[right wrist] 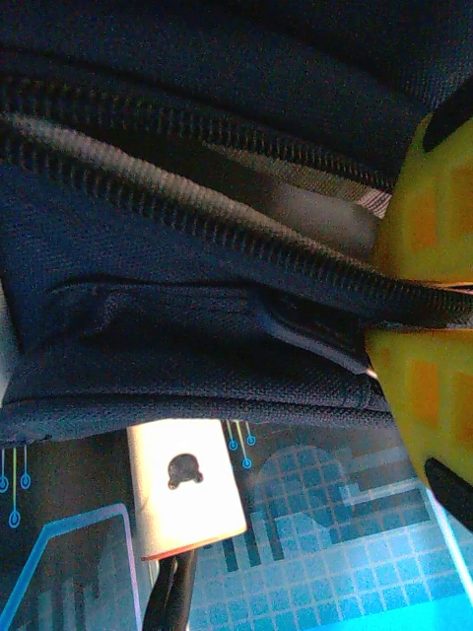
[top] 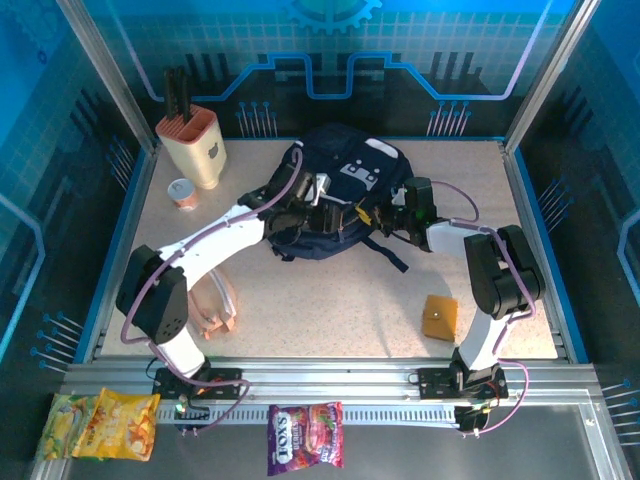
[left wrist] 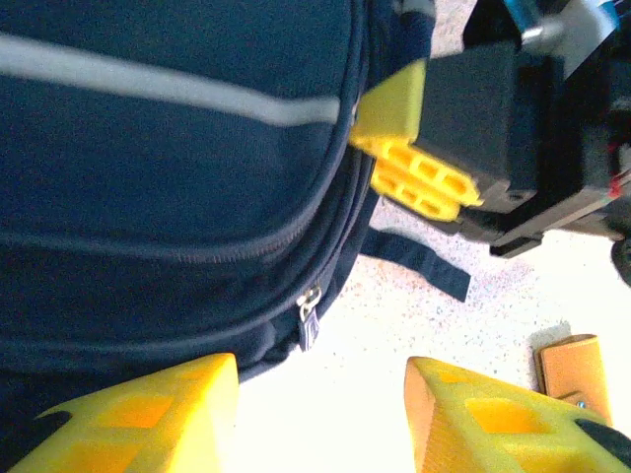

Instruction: Pack the student bag

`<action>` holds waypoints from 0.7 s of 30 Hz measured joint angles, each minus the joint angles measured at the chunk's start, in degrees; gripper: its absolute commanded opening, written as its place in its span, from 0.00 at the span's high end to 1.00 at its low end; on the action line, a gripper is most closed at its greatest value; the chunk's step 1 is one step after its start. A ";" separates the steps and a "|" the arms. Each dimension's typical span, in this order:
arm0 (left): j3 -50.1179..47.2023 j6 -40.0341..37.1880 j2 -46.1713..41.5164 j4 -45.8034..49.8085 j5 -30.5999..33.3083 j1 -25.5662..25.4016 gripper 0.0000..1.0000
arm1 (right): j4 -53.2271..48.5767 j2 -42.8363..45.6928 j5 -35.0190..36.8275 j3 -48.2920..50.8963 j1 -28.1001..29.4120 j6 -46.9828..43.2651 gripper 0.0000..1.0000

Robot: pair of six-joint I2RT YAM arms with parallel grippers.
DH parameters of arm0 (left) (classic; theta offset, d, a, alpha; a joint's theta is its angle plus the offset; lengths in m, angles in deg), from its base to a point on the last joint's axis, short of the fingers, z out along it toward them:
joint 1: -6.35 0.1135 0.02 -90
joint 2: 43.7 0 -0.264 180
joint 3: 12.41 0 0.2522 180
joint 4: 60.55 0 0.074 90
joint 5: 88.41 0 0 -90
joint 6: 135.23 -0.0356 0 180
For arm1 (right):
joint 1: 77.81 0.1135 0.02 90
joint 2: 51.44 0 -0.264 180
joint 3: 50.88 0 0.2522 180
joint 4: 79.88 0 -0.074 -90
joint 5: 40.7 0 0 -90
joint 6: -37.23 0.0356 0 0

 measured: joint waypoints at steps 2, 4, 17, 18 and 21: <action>-2.01 3.41 0.09 -1.03 0.42 -1.03 0.53 | 0.02 0.00 -0.09 0.00 0.00 0.00 0.83; -3.32 6.56 0.46 -1.57 0.92 -2.01 0.55 | 0.04 0.00 -0.13 0.00 0.00 0.00 0.83; 2.69 13.88 10.03 -1.22 8.48 -5.03 0.63 | 0.07 0.00 -0.11 0.00 0.11 0.00 0.82; 2.95 14.12 10.21 -1.18 9.20 -5.20 0.64 | 0.09 0.00 -0.11 0.00 0.11 0.00 0.82; 4.61 14.67 11.34 -0.24 10.84 -5.64 0.70 | 0.22 0.00 -0.04 0.00 0.11 0.02 0.83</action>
